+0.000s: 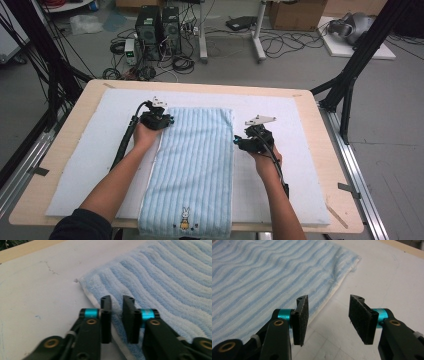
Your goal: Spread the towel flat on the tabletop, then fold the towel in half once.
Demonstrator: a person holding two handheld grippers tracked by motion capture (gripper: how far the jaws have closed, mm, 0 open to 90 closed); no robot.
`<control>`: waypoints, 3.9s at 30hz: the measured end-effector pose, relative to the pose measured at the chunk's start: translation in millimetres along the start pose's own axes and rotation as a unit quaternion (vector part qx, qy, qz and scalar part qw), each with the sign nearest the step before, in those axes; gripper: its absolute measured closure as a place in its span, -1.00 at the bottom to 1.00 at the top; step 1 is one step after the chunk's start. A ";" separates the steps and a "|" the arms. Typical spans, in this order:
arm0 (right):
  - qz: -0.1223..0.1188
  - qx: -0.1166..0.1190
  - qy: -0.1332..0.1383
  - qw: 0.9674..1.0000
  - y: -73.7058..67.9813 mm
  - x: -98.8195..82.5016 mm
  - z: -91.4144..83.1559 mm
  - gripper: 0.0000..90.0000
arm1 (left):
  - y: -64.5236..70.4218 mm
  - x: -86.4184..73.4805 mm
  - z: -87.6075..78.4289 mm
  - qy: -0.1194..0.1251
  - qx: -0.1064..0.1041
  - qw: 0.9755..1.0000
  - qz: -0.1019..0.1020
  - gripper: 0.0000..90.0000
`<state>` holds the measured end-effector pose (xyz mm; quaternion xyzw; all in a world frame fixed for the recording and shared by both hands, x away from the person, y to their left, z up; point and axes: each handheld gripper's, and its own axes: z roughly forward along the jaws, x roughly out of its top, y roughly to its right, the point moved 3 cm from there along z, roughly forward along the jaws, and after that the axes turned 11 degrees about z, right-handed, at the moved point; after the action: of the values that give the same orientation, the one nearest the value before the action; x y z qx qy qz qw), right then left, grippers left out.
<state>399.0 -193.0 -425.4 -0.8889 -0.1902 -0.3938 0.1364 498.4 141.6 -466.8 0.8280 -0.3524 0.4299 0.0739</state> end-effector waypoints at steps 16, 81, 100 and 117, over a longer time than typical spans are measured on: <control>0.074 -0.039 0.001 0.997 16.3 17.9 64.6 0.38 | -15.1 -1.1 -20.0 0.050 -0.003 0.996 -0.073 0.12; 0.019 -0.005 0.089 0.996 15.2 -40.1 -42.5 -0.73 | 20.9 -49.6 -119.8 0.199 -0.110 0.971 -0.071 -0.59; 0.015 -0.007 0.094 0.995 15.7 -38.2 -40.3 -0.74 | 18.5 -56.4 -119.0 0.187 -0.101 0.973 -0.084 -0.58; 0.018 0.002 0.087 0.996 12.2 -38.9 -35.9 -0.74 | 10.1 -58.5 -111.5 0.165 -0.096 0.976 -0.106 -0.52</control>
<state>357.2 -226.9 -432.3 -0.8545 -0.1619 -0.4665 0.1614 395.9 211.9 -444.2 0.7675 -0.2853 0.5140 0.2555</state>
